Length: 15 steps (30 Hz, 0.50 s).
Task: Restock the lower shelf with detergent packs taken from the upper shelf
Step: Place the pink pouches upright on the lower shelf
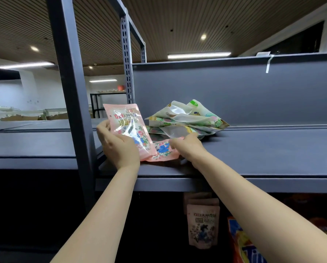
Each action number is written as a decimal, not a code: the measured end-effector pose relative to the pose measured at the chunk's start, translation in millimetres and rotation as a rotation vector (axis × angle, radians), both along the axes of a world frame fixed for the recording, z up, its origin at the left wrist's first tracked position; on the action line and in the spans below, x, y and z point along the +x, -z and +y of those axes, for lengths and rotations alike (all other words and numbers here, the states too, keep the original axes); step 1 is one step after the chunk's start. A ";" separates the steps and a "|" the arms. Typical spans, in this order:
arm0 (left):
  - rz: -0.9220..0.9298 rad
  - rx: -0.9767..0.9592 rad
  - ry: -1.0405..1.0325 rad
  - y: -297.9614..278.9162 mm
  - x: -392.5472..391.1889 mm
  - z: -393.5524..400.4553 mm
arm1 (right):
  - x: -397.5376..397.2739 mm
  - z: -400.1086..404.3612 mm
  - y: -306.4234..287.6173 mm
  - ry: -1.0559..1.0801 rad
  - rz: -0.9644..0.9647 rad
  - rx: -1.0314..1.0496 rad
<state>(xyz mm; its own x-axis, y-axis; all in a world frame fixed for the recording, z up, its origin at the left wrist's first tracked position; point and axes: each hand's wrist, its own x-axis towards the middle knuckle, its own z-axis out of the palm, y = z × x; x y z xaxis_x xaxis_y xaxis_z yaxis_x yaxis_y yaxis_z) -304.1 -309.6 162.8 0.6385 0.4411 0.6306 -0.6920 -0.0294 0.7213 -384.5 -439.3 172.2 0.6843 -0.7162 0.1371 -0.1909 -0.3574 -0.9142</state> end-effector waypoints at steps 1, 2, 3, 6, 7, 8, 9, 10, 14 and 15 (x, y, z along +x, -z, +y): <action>-0.008 0.003 0.025 -0.5 0.0 -0.4 | 1.6 -2.6 0.9 0.030 -0.031 0.021; -0.017 0.013 0.050 -1.0 0.1 -0.8 | 2.2 -4.0 0.7 0.057 -0.047 0.007; -0.024 0.031 0.073 -1.2 0.4 -1.4 | 3.1 -5.9 -0.5 0.065 -0.023 -0.059; -0.001 0.112 0.112 -0.9 1.3 -2.9 | 4.6 -8.3 -6.3 0.034 0.073 -0.227; 0.019 0.129 0.122 -1.1 2.3 -2.8 | 5.0 -8.3 -8.1 0.008 0.070 -0.214; 0.042 0.148 0.123 -1.1 3.4 -2.5 | 5.8 -7.9 -9.9 -0.038 0.051 -0.169; 0.063 0.173 0.113 -0.9 5.5 -2.3 | 6.2 -6.5 -12.1 -0.093 0.034 -0.102; 0.079 0.202 0.097 -0.5 7.0 -1.8 | 6.2 -5.8 -14.8 -0.149 0.022 -0.034; 0.105 0.260 0.033 1.1 8.8 -1.8 | 0.5 -8.0 -28.9 -0.277 0.174 0.028; 0.090 0.261 0.006 1.8 7.9 -2.2 | -2.2 -9.1 -31.8 -0.289 0.222 0.034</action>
<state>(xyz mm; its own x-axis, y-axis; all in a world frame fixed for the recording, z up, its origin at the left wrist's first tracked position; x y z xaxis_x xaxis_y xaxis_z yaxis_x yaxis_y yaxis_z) -296.2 -311.7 161.0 0.6991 0.2667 0.6634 -0.6265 -0.2185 0.7481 -386.7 -448.5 204.0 0.8693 -0.4909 -0.0585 -0.2821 -0.3954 -0.8741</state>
